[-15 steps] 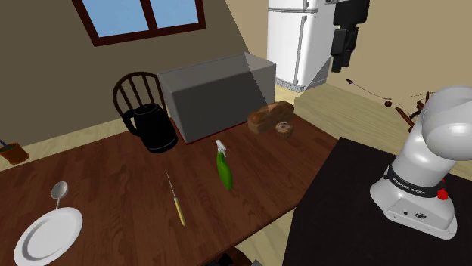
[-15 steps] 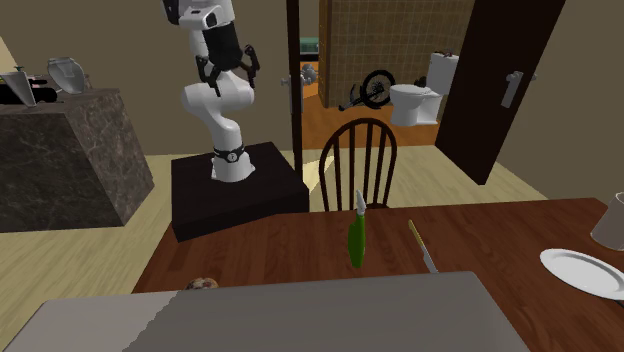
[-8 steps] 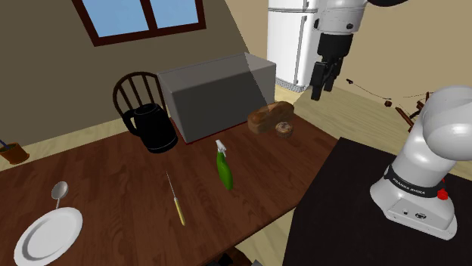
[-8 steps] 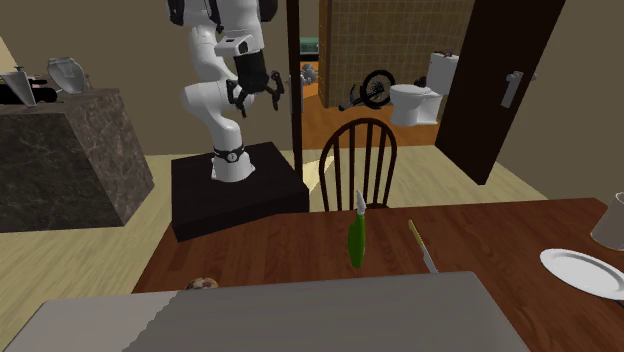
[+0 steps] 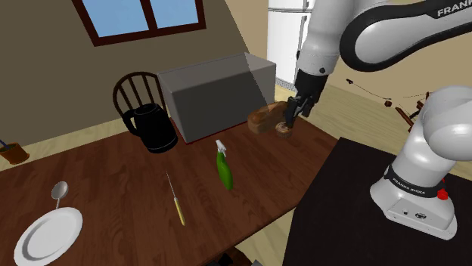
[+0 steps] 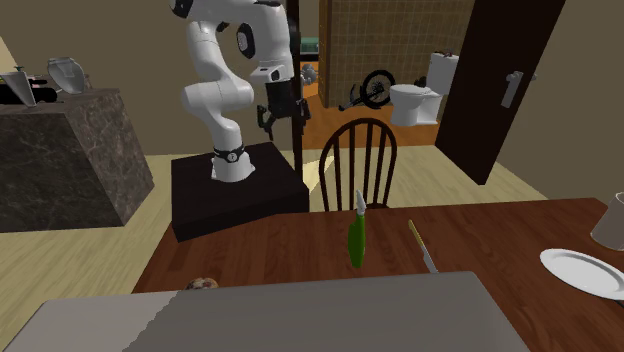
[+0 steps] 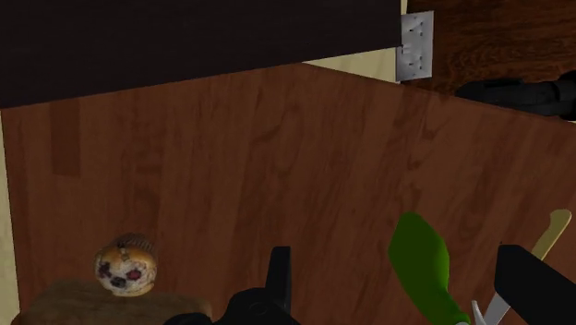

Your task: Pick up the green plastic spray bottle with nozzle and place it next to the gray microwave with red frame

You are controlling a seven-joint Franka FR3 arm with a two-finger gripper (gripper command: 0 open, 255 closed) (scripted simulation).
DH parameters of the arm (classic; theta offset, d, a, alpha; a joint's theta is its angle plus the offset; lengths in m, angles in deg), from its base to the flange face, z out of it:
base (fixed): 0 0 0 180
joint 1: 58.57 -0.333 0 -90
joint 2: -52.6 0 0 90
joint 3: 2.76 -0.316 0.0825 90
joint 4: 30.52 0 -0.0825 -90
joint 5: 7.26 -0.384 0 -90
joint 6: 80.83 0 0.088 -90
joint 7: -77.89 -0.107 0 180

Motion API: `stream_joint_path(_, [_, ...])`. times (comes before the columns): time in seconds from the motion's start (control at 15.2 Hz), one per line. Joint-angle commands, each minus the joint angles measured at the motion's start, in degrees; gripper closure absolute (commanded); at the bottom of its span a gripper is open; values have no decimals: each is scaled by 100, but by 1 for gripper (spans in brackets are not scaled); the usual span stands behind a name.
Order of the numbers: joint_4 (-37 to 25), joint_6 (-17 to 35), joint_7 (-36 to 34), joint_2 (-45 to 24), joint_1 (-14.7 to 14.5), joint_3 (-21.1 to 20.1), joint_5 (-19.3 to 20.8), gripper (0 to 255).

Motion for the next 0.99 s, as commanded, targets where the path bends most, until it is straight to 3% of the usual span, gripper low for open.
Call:
stream_joint_path(0.0, [104, 666, -323, -340, 30, -371, -63, 0])
stream_joint_path(0.2, [114, 1573, -873, -954, 212, -973, -5, 0])
stream_joint_path(0.4, [4, 2444, -1585, -1664, 638, -1692, 328, 0])
stream_joint_path(0.53, [-133, 2972, -2218, -2161, 1146, -2302, 795, 0])
stream_joint_path(0.66, [-327, 3423, -3063, -2662, 1940, -3109, 1567, 0])
stream_joint_path(0.79, [-602, 3735, -4263, -3186, 3198, -4272, 2830, 0])
stream_joint_path(0.86, [-795, 3786, -5087, -3503, 4158, -5141, 3767, 0])
stream_joint_path(0.92, [-1078, 3618, -6286, -4046, 6298, -7159, 5236, 0])
